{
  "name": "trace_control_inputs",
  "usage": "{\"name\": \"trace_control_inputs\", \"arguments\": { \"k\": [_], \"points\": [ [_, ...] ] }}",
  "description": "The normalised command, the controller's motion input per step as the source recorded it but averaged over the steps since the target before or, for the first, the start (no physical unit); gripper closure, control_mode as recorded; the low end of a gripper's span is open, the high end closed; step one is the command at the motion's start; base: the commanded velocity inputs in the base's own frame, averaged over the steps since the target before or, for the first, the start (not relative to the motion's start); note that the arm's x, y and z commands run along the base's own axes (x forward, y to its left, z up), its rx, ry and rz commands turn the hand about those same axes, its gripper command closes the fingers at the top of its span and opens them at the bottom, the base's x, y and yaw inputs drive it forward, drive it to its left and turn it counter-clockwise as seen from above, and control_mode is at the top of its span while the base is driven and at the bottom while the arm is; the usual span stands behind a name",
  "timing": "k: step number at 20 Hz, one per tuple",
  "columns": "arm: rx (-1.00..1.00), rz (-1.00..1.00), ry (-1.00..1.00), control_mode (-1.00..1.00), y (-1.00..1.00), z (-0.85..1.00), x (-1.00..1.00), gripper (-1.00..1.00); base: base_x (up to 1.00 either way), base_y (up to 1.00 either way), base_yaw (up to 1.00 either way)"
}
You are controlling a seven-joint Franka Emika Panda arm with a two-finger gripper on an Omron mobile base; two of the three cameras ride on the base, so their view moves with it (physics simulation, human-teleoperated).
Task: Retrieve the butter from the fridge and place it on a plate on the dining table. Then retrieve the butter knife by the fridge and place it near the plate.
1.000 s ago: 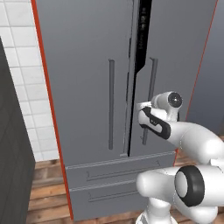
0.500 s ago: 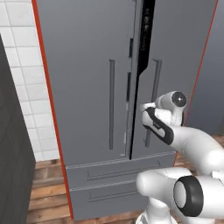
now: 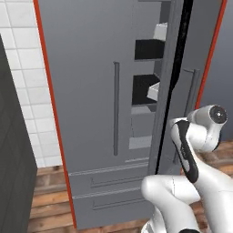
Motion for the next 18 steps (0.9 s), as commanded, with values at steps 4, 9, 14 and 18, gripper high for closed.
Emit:
{"name": "trace_control_inputs", "arguments": {
  "k": [4,9,14,18],
  "points": [
    [0.02,-0.11,0.11,-1.00,-0.83,0.00,-0.90,1.00,0.00,0.00,0.00],
    [0.00,-0.11,0.16,-1.00,-0.36,0.03,-0.59,-1.00,0.00,0.00,0.00],
    [-0.26,-0.01,0.10,-1.00,0.75,0.17,-0.58,-1.00,0.00,0.00,0.00],
    [-0.44,0.02,0.11,-1.00,1.00,0.38,-0.36,-1.00,0.00,0.00,0.00]
  ]
}}
